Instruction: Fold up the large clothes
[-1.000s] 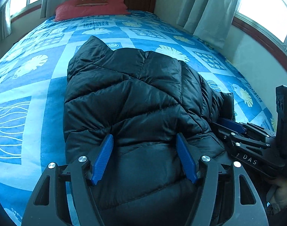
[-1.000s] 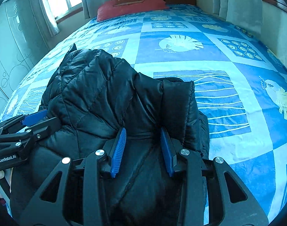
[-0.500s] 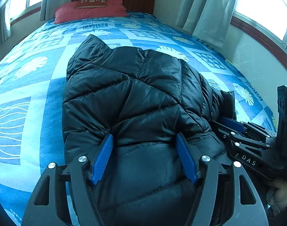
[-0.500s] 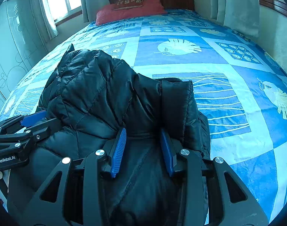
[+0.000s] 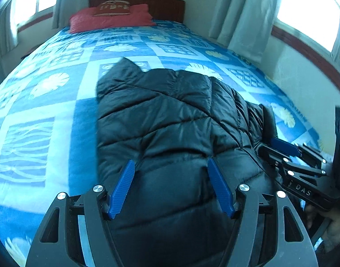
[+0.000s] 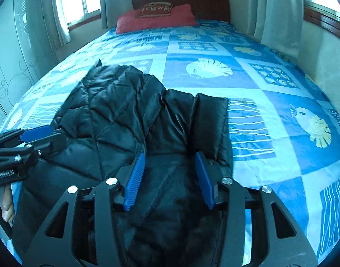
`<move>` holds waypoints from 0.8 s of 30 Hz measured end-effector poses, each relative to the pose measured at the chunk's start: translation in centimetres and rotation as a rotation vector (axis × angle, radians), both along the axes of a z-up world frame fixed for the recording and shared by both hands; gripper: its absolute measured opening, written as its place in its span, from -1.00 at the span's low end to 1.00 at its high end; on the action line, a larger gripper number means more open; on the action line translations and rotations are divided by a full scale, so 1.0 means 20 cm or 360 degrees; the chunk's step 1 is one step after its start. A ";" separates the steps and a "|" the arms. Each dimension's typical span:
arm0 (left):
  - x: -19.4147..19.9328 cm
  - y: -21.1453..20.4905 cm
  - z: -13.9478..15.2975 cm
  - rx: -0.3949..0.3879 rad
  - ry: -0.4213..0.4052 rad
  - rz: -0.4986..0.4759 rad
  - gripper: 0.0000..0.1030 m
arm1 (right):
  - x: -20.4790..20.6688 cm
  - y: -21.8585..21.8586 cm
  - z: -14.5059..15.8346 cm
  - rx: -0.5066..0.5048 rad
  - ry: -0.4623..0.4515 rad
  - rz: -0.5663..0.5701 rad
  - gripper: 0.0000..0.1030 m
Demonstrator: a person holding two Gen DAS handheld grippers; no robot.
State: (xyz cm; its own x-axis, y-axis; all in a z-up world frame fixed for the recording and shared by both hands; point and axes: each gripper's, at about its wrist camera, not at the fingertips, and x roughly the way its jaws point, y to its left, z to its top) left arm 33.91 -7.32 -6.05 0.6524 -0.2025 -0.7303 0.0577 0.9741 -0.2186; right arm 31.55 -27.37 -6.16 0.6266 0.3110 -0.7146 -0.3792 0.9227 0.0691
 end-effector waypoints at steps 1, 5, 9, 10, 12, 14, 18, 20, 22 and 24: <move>-0.03 0.04 0.01 -0.0035 0.0002 0.0036 0.31 | -0.02 -0.03 0.02 0.0010 -0.0009 -0.0015 0.03; -0.12 0.20 0.01 -0.0185 0.0047 0.0217 0.31 | -0.08 -0.15 0.06 0.0043 -0.0006 -0.0108 0.20; -0.22 0.34 -0.07 -0.0427 0.0139 0.0353 0.31 | -0.11 -0.28 0.05 0.0189 0.0079 -0.0199 0.26; -0.24 0.36 -0.09 -0.0506 0.0162 0.0373 0.31 | -0.12 -0.30 0.04 0.0218 0.0101 -0.0207 0.28; -0.28 0.39 -0.15 -0.0690 0.0200 0.0394 0.31 | -0.14 -0.33 0.01 0.0284 0.0149 -0.0212 0.33; -0.31 0.38 -0.19 -0.0798 0.0217 0.0408 0.31 | -0.16 -0.34 -0.02 0.0314 0.0171 -0.0217 0.37; -0.33 0.35 -0.21 -0.0939 0.0182 0.0395 0.40 | -0.14 -0.35 -0.09 0.0381 0.0237 -0.0251 0.47; -0.33 0.34 -0.22 -0.0988 0.0152 0.0385 0.52 | -0.11 -0.37 -0.13 0.0447 0.0296 -0.0268 0.52; -0.34 0.35 -0.22 -0.1031 0.0135 0.0398 0.57 | -0.08 -0.40 -0.18 0.0537 0.0359 -0.0282 0.56; -0.34 0.36 -0.24 -0.1086 0.0127 0.0415 0.62 | -0.06 -0.42 -0.23 0.0614 0.0420 -0.0293 0.65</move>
State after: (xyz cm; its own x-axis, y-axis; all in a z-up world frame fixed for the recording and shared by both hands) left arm 27.19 -0.13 -10.90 0.6916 -0.4747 -0.5443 -0.1985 0.5997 -0.7752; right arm 30.39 -35.76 -10.67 0.5093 0.4853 -0.7107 -0.1364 0.8609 0.4902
